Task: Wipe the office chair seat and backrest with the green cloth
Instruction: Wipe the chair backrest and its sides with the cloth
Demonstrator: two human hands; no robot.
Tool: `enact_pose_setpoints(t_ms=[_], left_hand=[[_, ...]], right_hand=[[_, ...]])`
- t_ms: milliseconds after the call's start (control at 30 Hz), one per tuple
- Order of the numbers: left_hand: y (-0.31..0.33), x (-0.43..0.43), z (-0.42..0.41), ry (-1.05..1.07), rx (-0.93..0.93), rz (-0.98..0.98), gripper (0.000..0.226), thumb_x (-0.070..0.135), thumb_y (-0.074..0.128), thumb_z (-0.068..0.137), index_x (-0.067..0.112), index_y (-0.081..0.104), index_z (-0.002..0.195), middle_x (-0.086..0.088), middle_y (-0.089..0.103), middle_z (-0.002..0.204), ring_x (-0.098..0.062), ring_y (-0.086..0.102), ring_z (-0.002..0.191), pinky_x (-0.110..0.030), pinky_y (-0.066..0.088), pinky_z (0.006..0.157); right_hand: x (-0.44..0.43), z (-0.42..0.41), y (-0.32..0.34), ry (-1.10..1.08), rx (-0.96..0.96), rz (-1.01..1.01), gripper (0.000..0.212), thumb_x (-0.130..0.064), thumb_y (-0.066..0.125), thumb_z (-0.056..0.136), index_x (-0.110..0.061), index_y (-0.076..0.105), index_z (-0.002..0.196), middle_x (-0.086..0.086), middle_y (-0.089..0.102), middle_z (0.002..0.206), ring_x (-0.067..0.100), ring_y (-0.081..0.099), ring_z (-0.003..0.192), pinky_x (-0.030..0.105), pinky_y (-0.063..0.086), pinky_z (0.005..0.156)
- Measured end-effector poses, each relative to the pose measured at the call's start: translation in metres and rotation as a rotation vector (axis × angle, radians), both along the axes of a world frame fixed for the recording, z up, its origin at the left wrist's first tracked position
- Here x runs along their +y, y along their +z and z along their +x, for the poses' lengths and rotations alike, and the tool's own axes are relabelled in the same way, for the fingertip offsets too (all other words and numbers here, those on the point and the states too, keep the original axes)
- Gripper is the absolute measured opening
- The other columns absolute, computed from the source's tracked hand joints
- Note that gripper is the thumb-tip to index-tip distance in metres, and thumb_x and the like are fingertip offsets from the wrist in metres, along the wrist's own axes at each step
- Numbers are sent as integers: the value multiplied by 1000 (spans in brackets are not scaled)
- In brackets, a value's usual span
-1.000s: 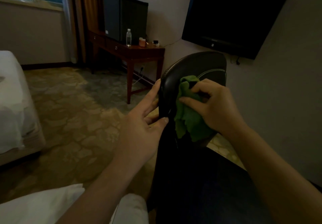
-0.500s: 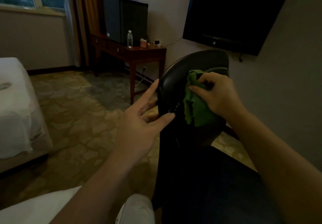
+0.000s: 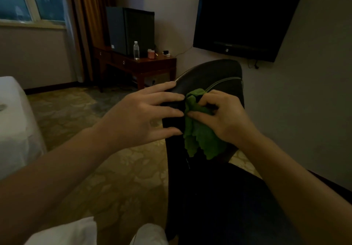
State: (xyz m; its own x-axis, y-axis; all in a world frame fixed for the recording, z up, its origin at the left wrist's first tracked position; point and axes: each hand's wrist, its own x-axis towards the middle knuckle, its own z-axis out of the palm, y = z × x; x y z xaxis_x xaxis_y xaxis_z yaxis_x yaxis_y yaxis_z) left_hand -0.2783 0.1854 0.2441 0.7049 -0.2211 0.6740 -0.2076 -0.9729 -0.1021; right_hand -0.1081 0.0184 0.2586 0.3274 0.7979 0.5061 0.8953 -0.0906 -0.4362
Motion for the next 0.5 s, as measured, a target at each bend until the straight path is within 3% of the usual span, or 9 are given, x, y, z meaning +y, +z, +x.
enact_pose_setpoints(t_ms=[100, 200, 267, 400, 500], left_hand=[[-2, 0, -1, 1, -21, 2, 38, 44, 73, 85, 16, 77, 110, -6, 64, 135, -25, 46, 141, -41, 44, 112], [1, -1, 0, 9, -26, -8, 38, 47, 73, 84, 15, 79, 105, -7, 67, 129, -26, 50, 137, -44, 48, 108], [4, -3, 2, 18, -28, -14, 39, 49, 71, 84, 15, 79, 101, -7, 69, 125, -27, 53, 135, -46, 50, 105], [-1, -10, 8, 85, -39, 59, 42, 53, 66, 86, 16, 79, 103, -8, 68, 128, -31, 49, 137, -43, 44, 111], [-4, -10, 13, 111, -23, 178, 42, 53, 65, 88, 19, 78, 108, -7, 65, 132, -35, 43, 141, -50, 38, 115]], right_hand=[[8, 21, 10, -52, 7, -68, 20, -34, 74, 85, -40, 57, 75, -17, 56, 90, -3, 53, 81, 16, 37, 66], [17, 46, 16, -127, 44, -15, 21, -32, 74, 86, -37, 58, 72, -16, 58, 79, -10, 54, 69, 5, 33, 55], [20, 54, 18, -151, 41, -13, 21, -30, 74, 86, -34, 59, 72, -14, 57, 75, -8, 54, 65, 5, 32, 51], [18, 54, 9, -167, -20, 23, 21, -31, 75, 85, -35, 56, 76, -12, 55, 83, 7, 52, 77, 19, 33, 63], [14, 44, 3, -119, -35, 23, 13, -31, 74, 85, -31, 61, 83, -12, 55, 88, 4, 52, 80, 19, 36, 67]])
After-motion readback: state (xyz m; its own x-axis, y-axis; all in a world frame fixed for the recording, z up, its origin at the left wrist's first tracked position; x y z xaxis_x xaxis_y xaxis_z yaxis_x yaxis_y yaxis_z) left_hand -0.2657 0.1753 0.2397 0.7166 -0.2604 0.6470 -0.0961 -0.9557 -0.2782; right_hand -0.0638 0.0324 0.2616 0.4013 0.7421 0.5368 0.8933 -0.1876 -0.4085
